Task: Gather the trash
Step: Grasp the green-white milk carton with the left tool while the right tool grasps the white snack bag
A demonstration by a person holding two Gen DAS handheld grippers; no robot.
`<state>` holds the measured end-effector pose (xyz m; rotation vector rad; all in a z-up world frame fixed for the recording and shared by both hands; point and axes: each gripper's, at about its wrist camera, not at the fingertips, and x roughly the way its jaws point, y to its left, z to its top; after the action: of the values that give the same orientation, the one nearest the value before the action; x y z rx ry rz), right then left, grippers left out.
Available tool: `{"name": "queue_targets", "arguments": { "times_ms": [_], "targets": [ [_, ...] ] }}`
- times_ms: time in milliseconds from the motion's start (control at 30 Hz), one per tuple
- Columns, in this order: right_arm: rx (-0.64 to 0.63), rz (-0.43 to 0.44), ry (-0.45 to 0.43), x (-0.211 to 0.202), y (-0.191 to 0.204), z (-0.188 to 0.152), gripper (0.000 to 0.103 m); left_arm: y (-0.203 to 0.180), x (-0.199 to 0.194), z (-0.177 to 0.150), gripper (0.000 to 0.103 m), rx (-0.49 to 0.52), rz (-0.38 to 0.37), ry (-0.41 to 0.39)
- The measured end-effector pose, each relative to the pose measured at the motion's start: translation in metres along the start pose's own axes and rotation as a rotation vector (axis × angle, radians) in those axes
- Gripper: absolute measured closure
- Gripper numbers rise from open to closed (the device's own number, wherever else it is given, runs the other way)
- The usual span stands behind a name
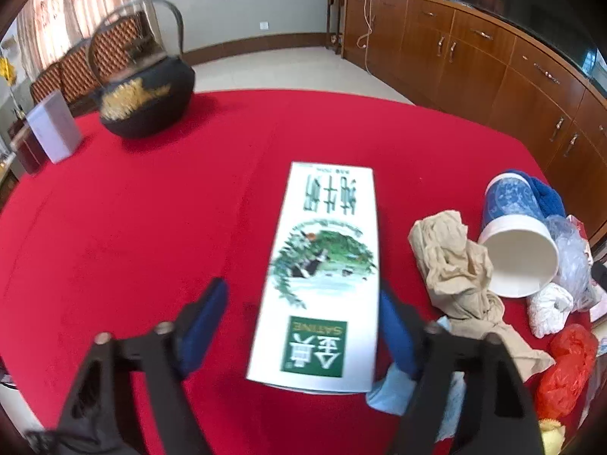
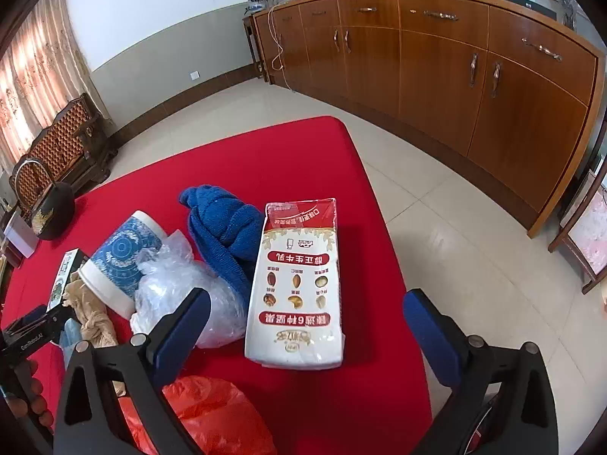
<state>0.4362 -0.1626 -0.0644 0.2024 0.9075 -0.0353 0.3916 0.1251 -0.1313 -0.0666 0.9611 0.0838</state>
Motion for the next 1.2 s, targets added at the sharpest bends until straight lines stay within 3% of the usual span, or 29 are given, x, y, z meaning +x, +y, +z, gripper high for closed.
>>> {"name": "queue_targets", "arguments": {
  "times_ms": [33, 100, 167, 433, 700, 767, 833, 1200],
  "targets": [
    [0.004, 0.0, 0.007, 0.003, -0.001, 0.001, 0.006, 0.0, 0.001, 0.0, 0.038, -0.001, -0.008, 0.003],
    [0.02, 0.003, 0.02, 0.008, -0.004, 0.002, 0.022, -0.001, 0.003, 0.0, 0.043, -0.003, -0.022, 0.007],
    [0.038, 0.019, 0.038, 0.014, -0.007, 0.003, 0.027, -0.003, 0.003, -0.001, 0.044, -0.007, -0.028, 0.005],
    [0.084, 0.029, -0.001, 0.013, -0.014, 0.012, 0.027, -0.005, 0.004, -0.002, 0.043, -0.007, -0.023, 0.014],
    [0.051, -0.016, 0.055, 0.04, -0.011, 0.008, 0.027, -0.003, 0.012, 0.003, 0.042, 0.009, -0.019, 0.009],
    [0.039, -0.025, 0.051, 0.041, -0.01, 0.009, 0.034, -0.004, 0.013, 0.003, 0.043, 0.011, -0.02, 0.003],
    [0.027, -0.037, 0.047, 0.041, -0.009, 0.011, 0.047, -0.005, 0.012, 0.003, 0.046, 0.014, -0.021, -0.005],
    [0.013, -0.04, -0.039, 0.004, -0.013, 0.011, 0.049, 0.004, -0.01, -0.001, 0.049, -0.021, -0.037, -0.062]
  ]
}}
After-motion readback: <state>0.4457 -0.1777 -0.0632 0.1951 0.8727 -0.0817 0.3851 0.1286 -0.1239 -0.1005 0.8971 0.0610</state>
